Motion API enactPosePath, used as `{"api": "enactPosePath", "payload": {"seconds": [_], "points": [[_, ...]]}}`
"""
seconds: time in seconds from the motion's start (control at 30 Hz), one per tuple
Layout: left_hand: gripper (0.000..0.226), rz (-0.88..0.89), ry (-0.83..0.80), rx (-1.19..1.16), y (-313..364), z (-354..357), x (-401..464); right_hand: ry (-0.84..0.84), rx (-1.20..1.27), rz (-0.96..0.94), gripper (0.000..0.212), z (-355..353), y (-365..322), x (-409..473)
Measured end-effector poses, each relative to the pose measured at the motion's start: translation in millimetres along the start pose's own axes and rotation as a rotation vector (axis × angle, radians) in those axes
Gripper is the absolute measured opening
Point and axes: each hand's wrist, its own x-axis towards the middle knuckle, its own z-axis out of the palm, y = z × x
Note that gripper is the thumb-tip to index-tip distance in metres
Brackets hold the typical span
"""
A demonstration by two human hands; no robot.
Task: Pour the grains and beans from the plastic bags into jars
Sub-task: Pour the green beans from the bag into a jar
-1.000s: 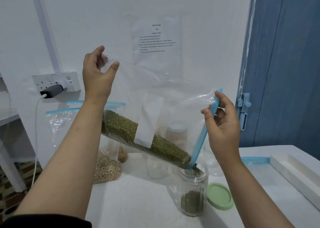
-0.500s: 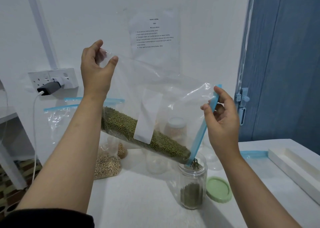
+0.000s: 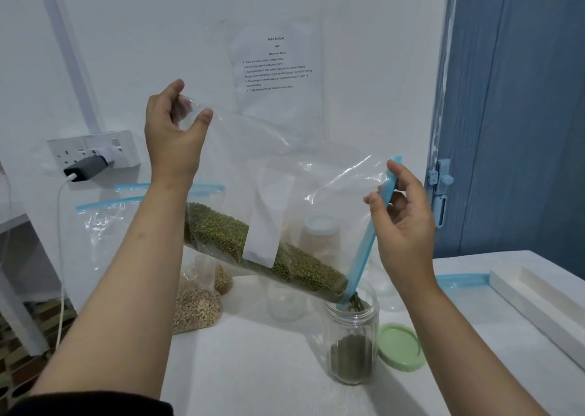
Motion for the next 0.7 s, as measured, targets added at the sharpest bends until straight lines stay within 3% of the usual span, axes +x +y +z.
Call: {"api": "enactPosePath", "payload": {"seconds": [0.7], "points": [[0.05,0.016,-0.002,-0.003,-4.9,2.1,1.9,0.007,0.019,0.007,0.043,-1.3,3.7,0.6]]}}
